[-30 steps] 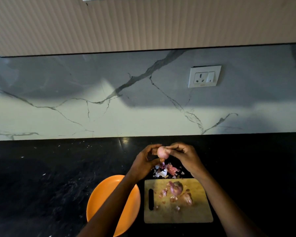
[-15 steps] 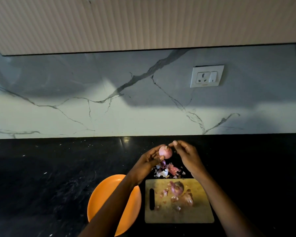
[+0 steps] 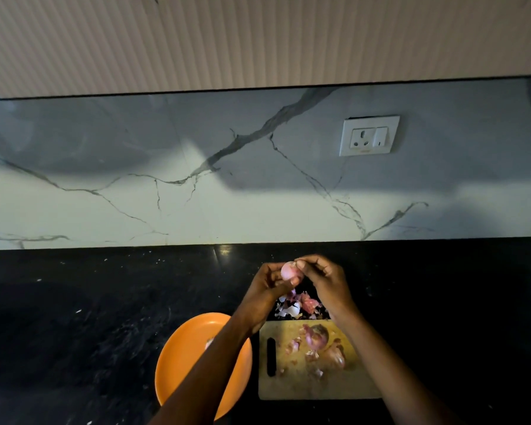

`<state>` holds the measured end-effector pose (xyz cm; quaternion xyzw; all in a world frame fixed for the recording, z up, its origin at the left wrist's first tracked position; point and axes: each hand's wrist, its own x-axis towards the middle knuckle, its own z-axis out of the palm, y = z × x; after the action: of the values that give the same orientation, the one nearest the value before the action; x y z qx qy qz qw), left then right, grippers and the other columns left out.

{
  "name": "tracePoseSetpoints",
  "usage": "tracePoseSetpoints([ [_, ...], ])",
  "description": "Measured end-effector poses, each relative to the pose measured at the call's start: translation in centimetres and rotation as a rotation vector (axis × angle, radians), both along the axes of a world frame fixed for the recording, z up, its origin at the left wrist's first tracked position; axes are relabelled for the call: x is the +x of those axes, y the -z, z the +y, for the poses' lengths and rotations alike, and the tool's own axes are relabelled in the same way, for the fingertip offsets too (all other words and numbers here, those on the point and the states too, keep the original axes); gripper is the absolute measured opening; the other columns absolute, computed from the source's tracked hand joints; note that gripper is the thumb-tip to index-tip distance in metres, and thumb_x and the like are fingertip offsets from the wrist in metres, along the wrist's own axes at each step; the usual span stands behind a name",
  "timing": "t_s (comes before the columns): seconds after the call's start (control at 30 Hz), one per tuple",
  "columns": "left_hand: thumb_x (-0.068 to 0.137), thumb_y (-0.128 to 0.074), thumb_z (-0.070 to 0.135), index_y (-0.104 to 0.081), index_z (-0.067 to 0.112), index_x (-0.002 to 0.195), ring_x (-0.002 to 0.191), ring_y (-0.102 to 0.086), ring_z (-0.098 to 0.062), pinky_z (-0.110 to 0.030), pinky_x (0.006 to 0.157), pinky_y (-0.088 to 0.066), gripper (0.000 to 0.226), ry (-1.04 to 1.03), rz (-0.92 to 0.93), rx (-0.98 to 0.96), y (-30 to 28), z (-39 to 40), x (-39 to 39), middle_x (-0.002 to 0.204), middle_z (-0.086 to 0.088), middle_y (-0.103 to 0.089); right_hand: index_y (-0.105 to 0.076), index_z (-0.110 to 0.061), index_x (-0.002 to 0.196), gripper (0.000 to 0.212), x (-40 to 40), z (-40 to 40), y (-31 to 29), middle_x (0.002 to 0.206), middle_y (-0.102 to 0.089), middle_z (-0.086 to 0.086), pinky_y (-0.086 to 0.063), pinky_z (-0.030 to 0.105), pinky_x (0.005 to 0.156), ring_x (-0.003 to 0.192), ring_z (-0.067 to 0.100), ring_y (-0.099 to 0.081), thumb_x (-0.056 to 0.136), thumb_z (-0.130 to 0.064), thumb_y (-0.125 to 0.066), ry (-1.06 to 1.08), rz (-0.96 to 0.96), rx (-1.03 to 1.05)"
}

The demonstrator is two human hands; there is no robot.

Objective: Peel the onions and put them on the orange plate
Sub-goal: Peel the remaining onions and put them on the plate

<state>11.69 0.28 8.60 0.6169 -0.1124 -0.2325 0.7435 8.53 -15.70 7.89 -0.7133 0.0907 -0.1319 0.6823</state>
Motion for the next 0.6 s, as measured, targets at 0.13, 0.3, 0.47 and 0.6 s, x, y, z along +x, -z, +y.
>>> tracePoseSetpoints([
  [0.13,0.084,-0.074,0.015,-0.058,0.007,0.119,0.099,-0.065,-0.034,-0.054,0.093,-0.052,0.039,-0.025,-0.009,-0.003,0.6,-0.1,-0.1,0.113,-0.018,-0.069,-0.067,-0.026,0.097,0.009,0.2,0.4,0.4,0.096,-0.072,-0.003,-0.051,0.02,0.077,0.094,0.009,-0.067,0.1,-0.025,-0.059,0.055,0.015,-0.225],
  [0.3,0.091,-0.068,0.01,-0.057,0.008,0.13,0.113,-0.064,-0.029,-0.044,0.098,-0.052,0.04,0.07,0.022,-0.043,0.6,0.6,0.3,0.124,-0.016,-0.066,-0.065,-0.019,0.106,0.012,0.7,-0.4,0.1,0.101,-0.069,-0.001,-0.044,0.013,0.072,0.095,0.012,-0.064,0.102,-0.026,-0.055,0.166,0.049,-0.303],
  [0.47,0.094,-0.057,0.002,-0.056,0.007,0.135,0.118,-0.063,-0.022,-0.031,0.099,-0.053,0.041,0.067,0.122,-0.144,-0.3,1.2,0.9,0.127,-0.01,-0.067,-0.061,-0.023,0.109,0.02,0.5,-2.4,-0.2,0.1,-0.07,-0.008,-0.051,0.017,0.081,0.094,0.001,-0.067,0.094,-0.015,-0.069,0.149,0.036,-0.244],
  [0.6,0.09,-0.057,0.007,-0.052,-0.001,0.132,0.111,-0.067,-0.022,-0.032,0.097,-0.054,0.043,0.015,0.186,-0.206,-0.4,1.1,1.1,0.126,-0.015,-0.065,-0.07,-0.028,0.11,0.019,0.1,-2.4,-1.0,0.109,-0.072,-0.013,-0.05,0.012,0.085,0.103,-0.002,-0.066,0.094,-0.017,-0.069,-0.006,-0.015,-0.268],
])
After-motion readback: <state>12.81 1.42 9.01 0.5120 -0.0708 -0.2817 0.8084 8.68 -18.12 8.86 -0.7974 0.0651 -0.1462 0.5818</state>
